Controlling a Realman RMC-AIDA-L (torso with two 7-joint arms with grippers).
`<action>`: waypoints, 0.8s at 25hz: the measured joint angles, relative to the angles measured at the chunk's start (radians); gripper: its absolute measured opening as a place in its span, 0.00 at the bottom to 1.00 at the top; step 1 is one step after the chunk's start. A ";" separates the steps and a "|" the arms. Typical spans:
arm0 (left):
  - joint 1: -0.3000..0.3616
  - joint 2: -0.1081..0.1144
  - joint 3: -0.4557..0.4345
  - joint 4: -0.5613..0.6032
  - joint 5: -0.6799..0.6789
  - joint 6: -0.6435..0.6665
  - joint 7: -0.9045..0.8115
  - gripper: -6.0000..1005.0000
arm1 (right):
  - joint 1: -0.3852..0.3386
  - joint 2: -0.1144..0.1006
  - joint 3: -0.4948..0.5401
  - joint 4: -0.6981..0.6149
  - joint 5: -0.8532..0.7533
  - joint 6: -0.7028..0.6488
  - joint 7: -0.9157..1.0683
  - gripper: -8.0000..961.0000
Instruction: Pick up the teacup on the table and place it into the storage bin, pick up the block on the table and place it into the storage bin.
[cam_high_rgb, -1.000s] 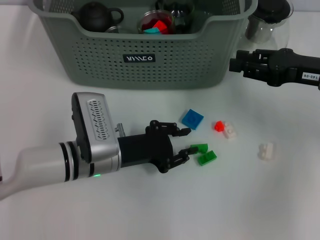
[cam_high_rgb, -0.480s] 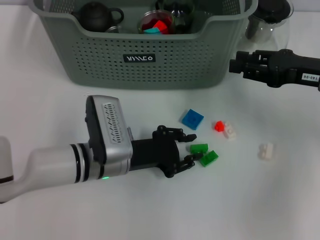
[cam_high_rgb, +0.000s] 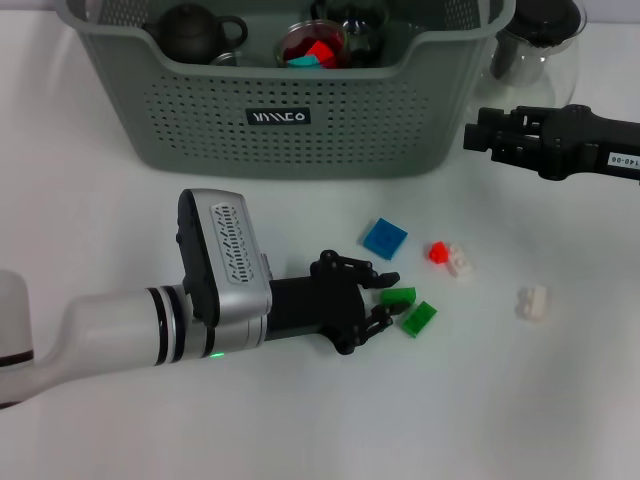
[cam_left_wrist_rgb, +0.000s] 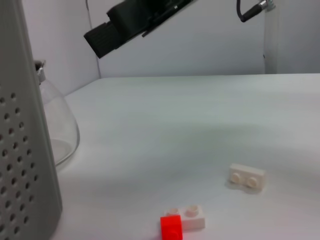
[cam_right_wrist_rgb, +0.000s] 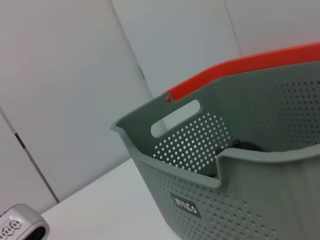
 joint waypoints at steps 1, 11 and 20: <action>-0.001 0.000 0.000 -0.001 0.000 0.000 -0.002 0.36 | 0.000 0.000 0.000 0.000 0.000 0.000 0.000 0.45; -0.002 0.005 -0.005 0.004 0.004 0.031 -0.041 0.16 | -0.001 0.000 0.000 -0.004 0.002 0.001 0.000 0.45; 0.224 0.027 0.046 0.523 0.082 0.481 -0.545 0.15 | 0.006 0.000 0.002 -0.008 0.003 0.001 0.000 0.45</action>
